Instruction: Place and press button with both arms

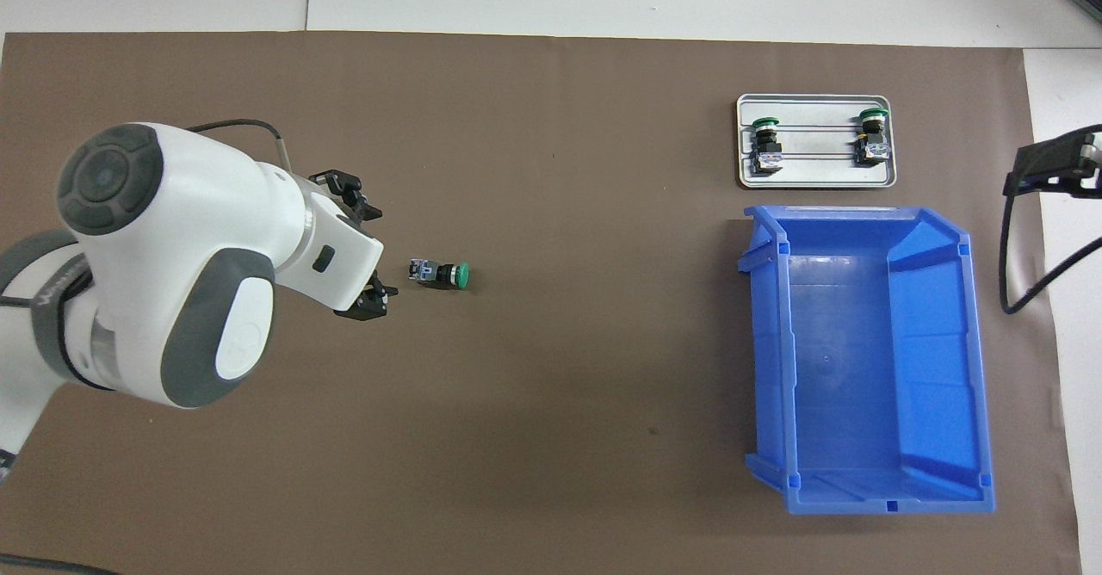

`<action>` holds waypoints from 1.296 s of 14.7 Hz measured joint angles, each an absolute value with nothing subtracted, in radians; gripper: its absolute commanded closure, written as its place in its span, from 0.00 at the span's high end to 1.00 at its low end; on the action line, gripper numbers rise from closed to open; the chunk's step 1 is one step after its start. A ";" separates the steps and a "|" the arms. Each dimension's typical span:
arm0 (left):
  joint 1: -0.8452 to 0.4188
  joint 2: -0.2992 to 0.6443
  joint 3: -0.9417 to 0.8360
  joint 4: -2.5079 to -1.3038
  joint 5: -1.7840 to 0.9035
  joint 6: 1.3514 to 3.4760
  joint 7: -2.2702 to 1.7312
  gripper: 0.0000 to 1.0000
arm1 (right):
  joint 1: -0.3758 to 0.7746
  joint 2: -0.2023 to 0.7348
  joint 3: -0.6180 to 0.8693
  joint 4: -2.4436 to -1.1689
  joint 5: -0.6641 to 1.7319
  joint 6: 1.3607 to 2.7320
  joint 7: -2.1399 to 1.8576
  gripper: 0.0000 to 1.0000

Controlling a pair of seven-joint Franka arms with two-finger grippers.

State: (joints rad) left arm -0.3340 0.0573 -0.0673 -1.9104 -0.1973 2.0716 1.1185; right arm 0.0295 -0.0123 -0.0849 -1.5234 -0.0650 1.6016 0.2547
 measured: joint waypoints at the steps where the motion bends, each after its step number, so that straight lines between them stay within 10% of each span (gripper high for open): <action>1: -0.360 0.078 -0.068 -1.911 -0.197 2.096 1.119 0.92 | 0.031 -0.032 -0.089 -1.523 -0.065 1.566 0.244 1.00; 15: -0.445 0.368 -0.063 -1.912 -0.149 2.297 1.090 0.88 | 0.081 -0.029 -0.096 -1.532 -0.050 1.453 0.215 1.00; 17: -0.449 0.368 -0.062 -1.915 -0.148 2.297 1.079 0.75 | 0.086 -0.028 -0.095 -1.533 -0.050 1.454 0.215 1.00; 19: -0.455 0.368 -0.062 -1.916 -0.134 2.297 1.070 0.41 | 0.087 -0.028 -0.095 -1.533 -0.050 1.454 0.215 1.00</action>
State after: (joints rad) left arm -0.4554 0.3680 -0.0623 -1.9156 -0.1339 2.2975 1.0696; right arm 0.0866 -0.0280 -0.0951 -1.5335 -0.0504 1.4537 0.2148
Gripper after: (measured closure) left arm 0.238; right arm 0.000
